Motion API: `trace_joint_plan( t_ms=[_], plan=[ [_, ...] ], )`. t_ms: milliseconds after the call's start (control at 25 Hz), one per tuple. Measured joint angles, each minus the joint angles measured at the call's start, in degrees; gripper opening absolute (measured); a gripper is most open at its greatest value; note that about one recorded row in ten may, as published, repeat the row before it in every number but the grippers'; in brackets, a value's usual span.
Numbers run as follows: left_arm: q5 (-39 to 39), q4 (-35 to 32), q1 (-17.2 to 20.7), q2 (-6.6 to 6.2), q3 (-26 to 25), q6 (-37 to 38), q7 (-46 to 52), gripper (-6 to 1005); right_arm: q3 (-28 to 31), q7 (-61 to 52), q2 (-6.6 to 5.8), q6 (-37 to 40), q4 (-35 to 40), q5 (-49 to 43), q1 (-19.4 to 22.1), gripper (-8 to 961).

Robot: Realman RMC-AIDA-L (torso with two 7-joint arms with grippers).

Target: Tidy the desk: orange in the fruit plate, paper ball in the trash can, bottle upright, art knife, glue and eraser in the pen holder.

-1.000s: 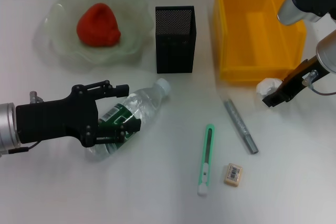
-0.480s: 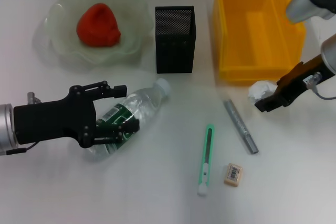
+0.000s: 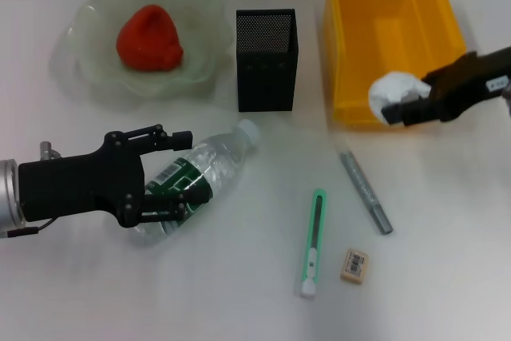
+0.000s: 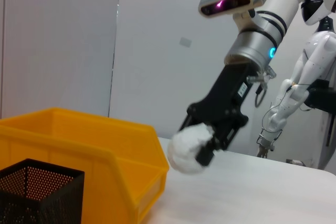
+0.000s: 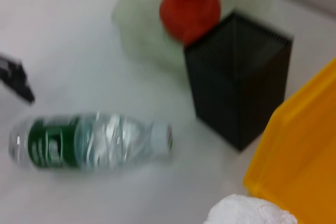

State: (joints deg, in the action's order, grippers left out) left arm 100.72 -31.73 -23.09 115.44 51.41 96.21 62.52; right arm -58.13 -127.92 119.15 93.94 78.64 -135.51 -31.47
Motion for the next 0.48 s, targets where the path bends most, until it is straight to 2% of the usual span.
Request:
trace_joint_plan(
  t_ms=[200,360,480],
  plan=[
    [0.0,0.0,0.1,-0.11,0.0,0.6,-0.1,808,3.2,2.8,-0.06,-3.0,0.1,3.2,0.2,500],
    [0.0,0.0,0.1,-0.06,0.0,0.9,-0.1,808,2.4,3.7,-0.06,-11.0,-1.4,2.4,0.0,517],
    [0.0,0.0,0.1,-0.05,0.0,1.0,-0.1,808,1.6,4.0,-0.06,-13.6,-2.1,2.0,-0.2,529]
  ],
)
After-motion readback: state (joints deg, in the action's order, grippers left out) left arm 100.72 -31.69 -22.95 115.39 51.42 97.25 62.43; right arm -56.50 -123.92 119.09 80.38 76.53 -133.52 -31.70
